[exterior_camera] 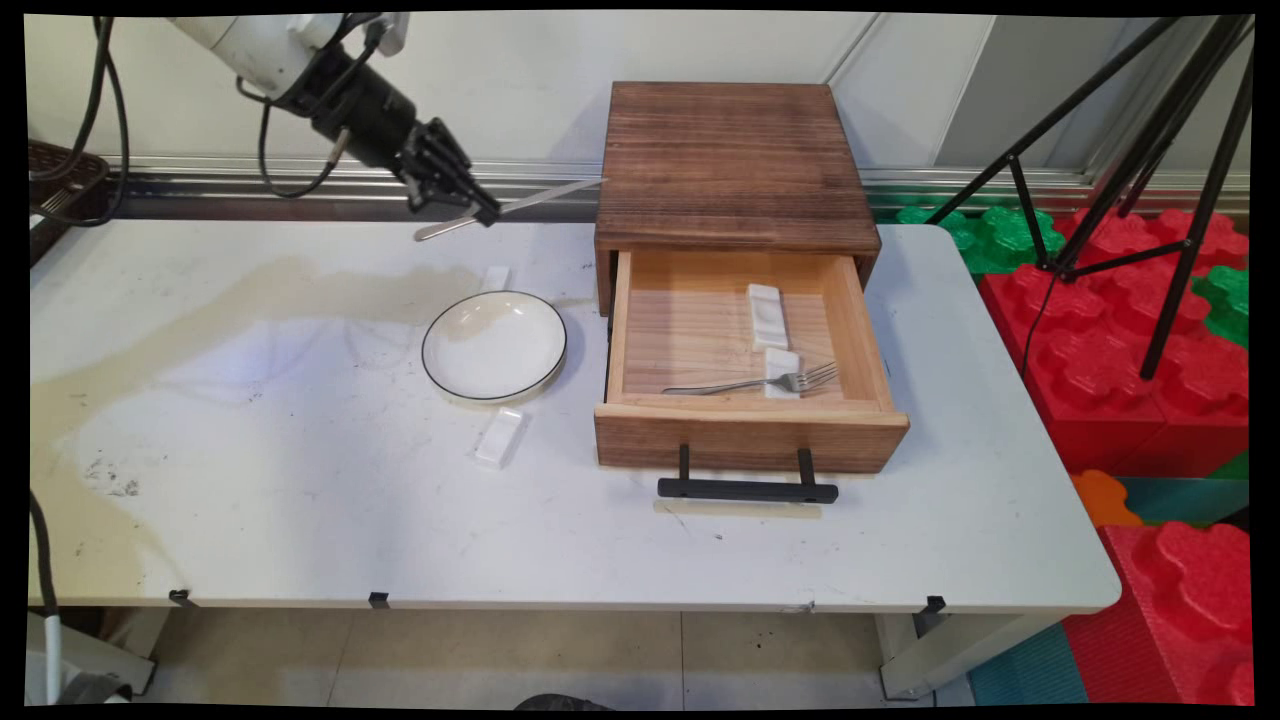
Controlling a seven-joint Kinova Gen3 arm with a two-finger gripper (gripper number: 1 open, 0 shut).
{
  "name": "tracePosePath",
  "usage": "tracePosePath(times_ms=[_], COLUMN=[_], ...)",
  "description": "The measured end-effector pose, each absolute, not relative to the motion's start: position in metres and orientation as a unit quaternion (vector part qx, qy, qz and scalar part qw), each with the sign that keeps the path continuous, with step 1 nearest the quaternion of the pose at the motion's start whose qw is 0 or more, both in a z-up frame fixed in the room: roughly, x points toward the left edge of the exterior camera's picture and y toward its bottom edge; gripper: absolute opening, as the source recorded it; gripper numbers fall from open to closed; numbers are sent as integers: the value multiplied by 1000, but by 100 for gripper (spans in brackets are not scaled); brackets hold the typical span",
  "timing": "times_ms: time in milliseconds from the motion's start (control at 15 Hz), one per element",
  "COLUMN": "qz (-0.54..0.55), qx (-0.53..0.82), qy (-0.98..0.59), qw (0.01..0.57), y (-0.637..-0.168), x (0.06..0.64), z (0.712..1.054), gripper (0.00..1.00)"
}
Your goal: Place the picked object into the drawer
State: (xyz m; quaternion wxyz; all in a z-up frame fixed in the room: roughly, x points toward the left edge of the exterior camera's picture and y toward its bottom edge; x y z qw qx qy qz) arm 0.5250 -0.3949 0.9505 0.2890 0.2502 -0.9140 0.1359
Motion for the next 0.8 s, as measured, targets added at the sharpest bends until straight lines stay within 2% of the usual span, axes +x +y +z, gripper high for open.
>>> tracePosePath(times_ms=[400,800], qz=[147,158], qx=[240,236], qy=[-905,-899], qw=[319,334], y=[-404,-419], x=[469,418], z=[963,962], gripper=[0,0])
